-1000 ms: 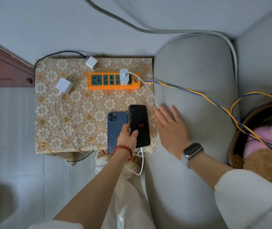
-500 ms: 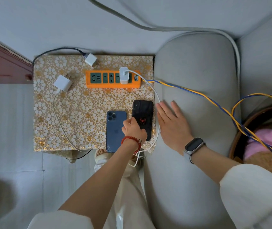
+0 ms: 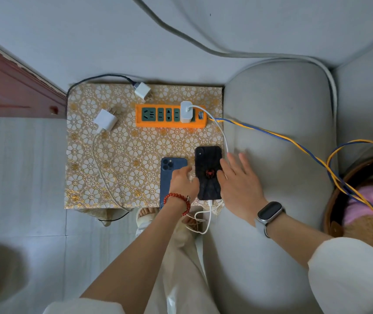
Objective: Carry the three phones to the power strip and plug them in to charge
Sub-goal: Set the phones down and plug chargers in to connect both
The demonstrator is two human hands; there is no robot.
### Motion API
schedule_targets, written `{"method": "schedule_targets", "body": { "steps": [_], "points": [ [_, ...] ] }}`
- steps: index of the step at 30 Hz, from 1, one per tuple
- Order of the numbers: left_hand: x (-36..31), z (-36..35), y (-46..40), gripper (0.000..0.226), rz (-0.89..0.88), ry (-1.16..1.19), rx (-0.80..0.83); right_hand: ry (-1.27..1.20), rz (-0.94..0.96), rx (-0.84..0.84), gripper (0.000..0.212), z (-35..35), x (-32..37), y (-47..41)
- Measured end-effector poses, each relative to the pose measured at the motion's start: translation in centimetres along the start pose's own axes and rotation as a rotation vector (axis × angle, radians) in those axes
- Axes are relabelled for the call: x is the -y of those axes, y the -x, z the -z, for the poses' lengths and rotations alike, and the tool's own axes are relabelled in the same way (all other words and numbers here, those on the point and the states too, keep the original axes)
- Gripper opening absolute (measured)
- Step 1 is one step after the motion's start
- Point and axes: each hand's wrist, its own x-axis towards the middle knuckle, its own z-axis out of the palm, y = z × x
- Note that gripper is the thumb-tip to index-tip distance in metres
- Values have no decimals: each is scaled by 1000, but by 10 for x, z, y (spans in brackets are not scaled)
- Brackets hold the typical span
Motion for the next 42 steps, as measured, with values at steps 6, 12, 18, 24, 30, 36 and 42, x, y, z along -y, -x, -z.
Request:
{"method": "schedule_targets", "body": {
  "steps": [6, 12, 18, 24, 30, 36, 42],
  "points": [
    [31, 94, 2, 31, 22, -2, -324, -179, 70, -80, 35, 31, 49, -21],
    [69, 169, -30, 45, 252, -115, -577, -343, 131, -61, 34, 46, 97, -65],
    [83, 181, -60, 27, 169, 11, -422, -446, 93, -16, 41, 51, 117, -87],
    [78, 181, -31, 13, -123, 231, -355, -544, 41, -324, 62, 76, 129, -116],
    [77, 196, 6, 15, -355, 172, -277, -472, 297, -142, 54, 82, 131, -141],
    [64, 204, 11, 14, -407, 183, -282, -705, 304, -26, 50, 74, 143, -124],
    [45, 213, 7, 9, -419, 279, -217, -835, 121, -237, 47, 101, 96, -127]
  ]
}}
